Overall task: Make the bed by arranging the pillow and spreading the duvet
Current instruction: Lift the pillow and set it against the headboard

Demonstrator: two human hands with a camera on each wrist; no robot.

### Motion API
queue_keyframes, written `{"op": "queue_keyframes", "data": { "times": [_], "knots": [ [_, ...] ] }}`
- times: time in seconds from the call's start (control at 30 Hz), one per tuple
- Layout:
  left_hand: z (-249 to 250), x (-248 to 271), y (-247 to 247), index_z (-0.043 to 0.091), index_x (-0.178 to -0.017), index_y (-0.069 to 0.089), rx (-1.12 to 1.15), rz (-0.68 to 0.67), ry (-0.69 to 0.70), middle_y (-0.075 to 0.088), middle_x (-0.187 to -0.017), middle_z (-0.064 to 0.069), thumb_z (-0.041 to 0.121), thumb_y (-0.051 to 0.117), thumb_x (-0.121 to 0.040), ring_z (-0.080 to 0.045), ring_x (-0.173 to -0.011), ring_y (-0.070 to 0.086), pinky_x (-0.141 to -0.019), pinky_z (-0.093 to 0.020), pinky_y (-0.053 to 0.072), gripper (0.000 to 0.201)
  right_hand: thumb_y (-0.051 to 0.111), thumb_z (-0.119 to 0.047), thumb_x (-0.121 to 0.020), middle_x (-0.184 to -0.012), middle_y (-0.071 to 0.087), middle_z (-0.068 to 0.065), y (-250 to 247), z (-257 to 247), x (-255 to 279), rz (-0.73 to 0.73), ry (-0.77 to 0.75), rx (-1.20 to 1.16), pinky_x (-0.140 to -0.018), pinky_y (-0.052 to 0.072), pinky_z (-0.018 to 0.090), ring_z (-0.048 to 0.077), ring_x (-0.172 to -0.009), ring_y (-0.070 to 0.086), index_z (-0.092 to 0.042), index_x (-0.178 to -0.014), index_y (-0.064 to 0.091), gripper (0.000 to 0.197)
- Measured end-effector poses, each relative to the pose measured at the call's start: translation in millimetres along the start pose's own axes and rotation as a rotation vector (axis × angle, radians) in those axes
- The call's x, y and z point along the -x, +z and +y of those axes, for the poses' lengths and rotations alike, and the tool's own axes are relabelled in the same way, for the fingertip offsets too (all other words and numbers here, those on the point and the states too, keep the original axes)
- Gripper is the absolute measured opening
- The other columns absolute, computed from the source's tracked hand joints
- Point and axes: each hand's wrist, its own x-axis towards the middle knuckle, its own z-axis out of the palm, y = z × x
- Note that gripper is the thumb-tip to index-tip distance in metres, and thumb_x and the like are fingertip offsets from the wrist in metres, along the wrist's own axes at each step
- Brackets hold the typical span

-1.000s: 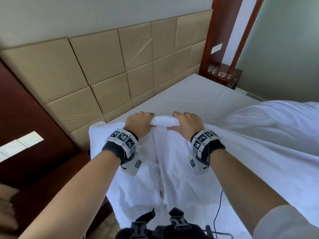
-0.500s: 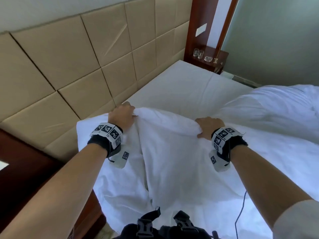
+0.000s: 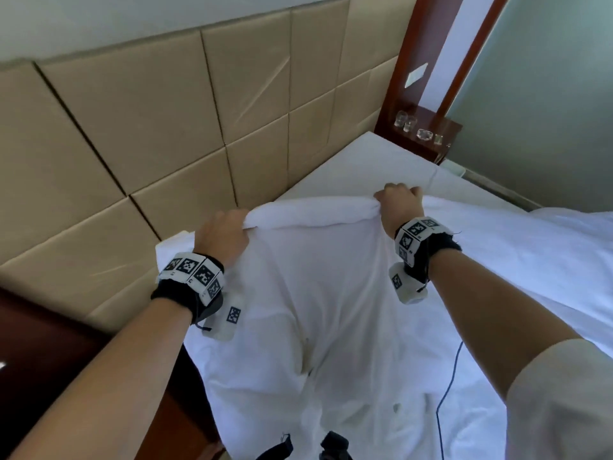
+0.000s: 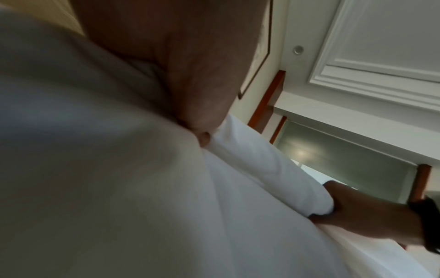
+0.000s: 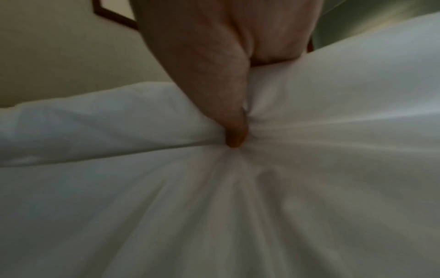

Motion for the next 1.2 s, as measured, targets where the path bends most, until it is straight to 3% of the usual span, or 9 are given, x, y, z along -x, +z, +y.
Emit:
{"op": "queue_keyframes", "data": {
  "times": [0.13, 0.27, 0.33, 0.43, 0.53, 0.8, 0.97, 1.1, 1.2],
  "knots": [
    [-109.2, -32.4, -49.8, 0.018, -0.116, 0.063, -0.038, 0.104, -0.176, 0.068, -0.108, -0.018, 0.024, 0.051, -0.092, -0.041, -0.1, 0.062, -0.078, -0.042, 0.05, 0.027, 0.046, 0.006, -0.083, -0.103, 0.061, 0.008, -42.9, -126.2, -97.5, 0.102, -0.178, -0.042, -0.097, 0.031, 0.041, 0.03, -0.107, 0.052, -0.015, -0.094, 0.062, 0.028],
    [-197.5, -47.2, -80.0, 0.01, -0.119, 0.06, -0.067, 0.152, -0.425, 0.064, -0.113, -0.022, 0.028, 0.051, -0.095, -0.044, -0.104, 0.059, -0.084, -0.045, 0.049, 0.031, 0.049, 0.005, -0.082, -0.11, 0.06, 0.008, -68.9, -239.4, -155.7, 0.25, -0.34, -0.084, -0.102, 0.029, 0.042, 0.03, -0.112, 0.051, -0.012, -0.103, 0.064, 0.031],
    [-227.5, -52.0, -79.8, 0.013, -0.116, 0.058, -0.043, 0.111, -0.466, 0.064, -0.113, -0.019, 0.032, 0.049, -0.096, -0.042, -0.105, 0.059, -0.083, -0.044, 0.047, 0.029, 0.049, 0.006, -0.078, -0.117, 0.056, 0.009, -57.3, -279.8, -170.4, 0.221, -0.37, -0.136, -0.103, 0.028, 0.044, 0.029, -0.117, 0.047, -0.013, -0.112, 0.062, 0.04],
    [-255.7, -57.9, -57.5, 0.018, -0.115, 0.054, -0.046, 0.014, -0.434, 0.065, -0.113, -0.009, 0.031, 0.052, -0.095, -0.036, -0.106, 0.06, -0.086, -0.042, 0.049, 0.024, 0.053, -0.001, -0.085, -0.128, 0.05, 0.011, -21.2, -309.4, -179.5, 0.082, -0.342, -0.159, -0.104, 0.03, 0.048, 0.03, -0.123, 0.044, -0.013, -0.126, 0.053, 0.042],
    [-266.0, -61.4, -30.3, 0.016, -0.123, 0.053, 0.001, -0.04, -0.431, 0.063, -0.117, -0.009, 0.025, 0.051, -0.095, -0.034, -0.109, 0.06, -0.089, -0.046, 0.051, 0.03, 0.051, -0.002, -0.087, -0.119, 0.055, 0.01, 3.3, -319.4, -185.7, 0.02, -0.345, -0.155, -0.1, 0.035, 0.048, 0.03, -0.115, 0.051, -0.013, -0.121, 0.054, 0.036],
    [-245.5, -82.8, -3.3, 0.01, -0.1, 0.061, -0.02, -0.184, -0.356, 0.061, -0.104, -0.009, 0.016, 0.045, -0.089, -0.032, -0.096, 0.06, -0.083, -0.045, 0.052, 0.02, 0.045, -0.006, -0.094, -0.122, 0.056, 0.009, 20.0, -302.3, -178.0, -0.199, -0.389, -0.243, -0.093, 0.045, 0.042, 0.032, -0.112, 0.056, -0.012, -0.116, 0.061, 0.028],
    [-211.7, -94.7, 0.7, 0.018, -0.091, 0.06, 0.006, -0.235, -0.274, 0.061, -0.097, -0.002, 0.016, 0.045, -0.089, -0.027, -0.09, 0.059, -0.081, -0.039, 0.051, 0.016, 0.048, -0.012, -0.094, -0.115, 0.061, 0.007, 38.2, -261.7, -162.9, -0.322, -0.309, -0.211, -0.084, 0.053, 0.039, 0.028, -0.102, 0.061, -0.015, -0.108, 0.063, 0.021],
    [-165.4, -107.1, 5.9, 0.018, -0.095, 0.061, -0.006, -0.243, -0.162, 0.062, -0.1, -0.003, 0.016, 0.046, -0.09, -0.028, -0.093, 0.06, -0.084, -0.04, 0.052, 0.017, 0.048, -0.013, -0.094, -0.114, 0.061, 0.006, 41.9, -214.1, -140.2, -0.323, -0.252, -0.2, -0.083, 0.056, 0.04, 0.027, -0.099, 0.062, -0.014, -0.108, 0.064, 0.021],
    [-115.9, -117.8, 14.9, 0.017, -0.097, 0.06, 0.006, -0.264, -0.049, 0.063, -0.102, -0.004, 0.015, 0.047, -0.091, -0.027, -0.091, 0.06, -0.08, -0.035, 0.05, 0.015, 0.049, -0.014, -0.093, -0.112, 0.063, 0.006, 43.4, -166.6, -116.2, -0.322, -0.179, -0.209, -0.081, 0.056, 0.038, 0.026, -0.097, 0.064, -0.014, -0.105, 0.065, 0.019]
  ]
}}
